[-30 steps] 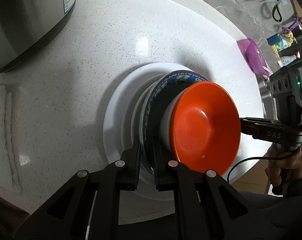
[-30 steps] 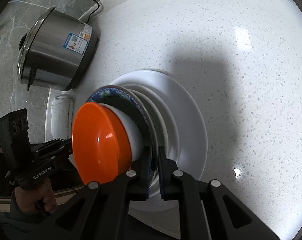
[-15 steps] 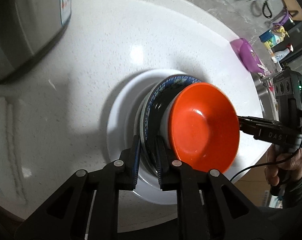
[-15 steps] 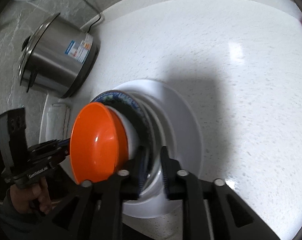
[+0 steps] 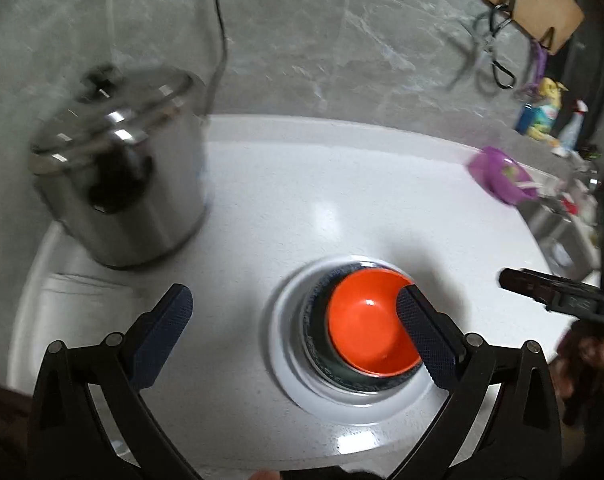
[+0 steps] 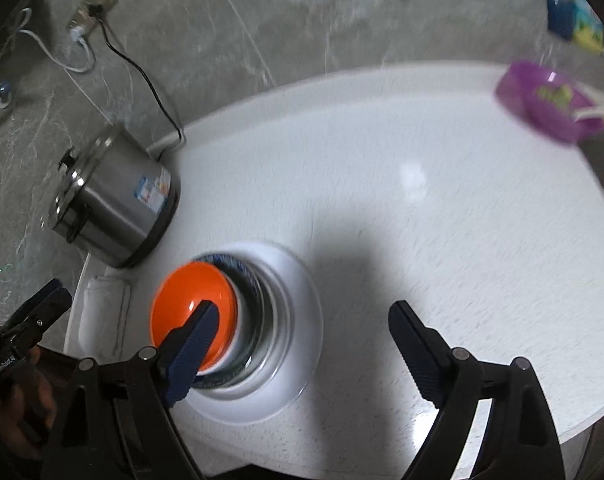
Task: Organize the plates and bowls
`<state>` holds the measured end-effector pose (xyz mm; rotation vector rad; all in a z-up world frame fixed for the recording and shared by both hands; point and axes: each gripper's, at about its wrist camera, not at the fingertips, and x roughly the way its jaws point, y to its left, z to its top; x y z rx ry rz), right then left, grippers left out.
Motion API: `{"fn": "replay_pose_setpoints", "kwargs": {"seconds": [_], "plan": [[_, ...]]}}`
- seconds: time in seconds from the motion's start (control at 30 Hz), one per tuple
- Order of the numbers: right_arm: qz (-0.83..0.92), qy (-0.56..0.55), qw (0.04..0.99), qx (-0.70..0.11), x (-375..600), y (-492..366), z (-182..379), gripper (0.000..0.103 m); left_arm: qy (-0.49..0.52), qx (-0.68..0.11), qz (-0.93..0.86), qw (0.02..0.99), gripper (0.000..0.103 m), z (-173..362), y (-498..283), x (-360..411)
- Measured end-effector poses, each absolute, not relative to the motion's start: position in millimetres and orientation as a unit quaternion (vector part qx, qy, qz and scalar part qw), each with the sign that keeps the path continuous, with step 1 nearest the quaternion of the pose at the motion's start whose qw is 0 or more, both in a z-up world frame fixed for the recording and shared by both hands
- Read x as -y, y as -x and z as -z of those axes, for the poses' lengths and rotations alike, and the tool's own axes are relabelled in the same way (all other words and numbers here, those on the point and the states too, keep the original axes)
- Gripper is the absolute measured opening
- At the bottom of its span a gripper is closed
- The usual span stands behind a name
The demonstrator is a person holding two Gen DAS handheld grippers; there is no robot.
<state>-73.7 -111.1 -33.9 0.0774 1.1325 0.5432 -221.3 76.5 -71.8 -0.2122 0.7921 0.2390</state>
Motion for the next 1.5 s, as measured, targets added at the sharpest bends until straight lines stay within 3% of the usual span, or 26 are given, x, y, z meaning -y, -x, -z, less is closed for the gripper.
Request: {"fn": "replay_pose_setpoints", "kwargs": {"seconds": [0.37,0.53,0.77,1.5], "plan": [[-0.142,0.003,0.878,-0.457,106,128,-40,0.092,0.139,-0.449,-0.078,0.879,0.102,66,220,-39],[-0.067,-0.017,0.889,-0.453,103,138,-47,0.092,0.053,-0.453,-0.028,0.890,0.102,58,214,-30],[0.008,-0.027,0.893,-0.448,76,156,-55,0.092,0.012,-0.452,0.009,0.892,0.102,59,214,-46],[0.040,-0.004,0.899,-0.436,57,161,-68,0.092,0.027,-0.438,0.025,0.898,0.102,48,207,-62]]}}
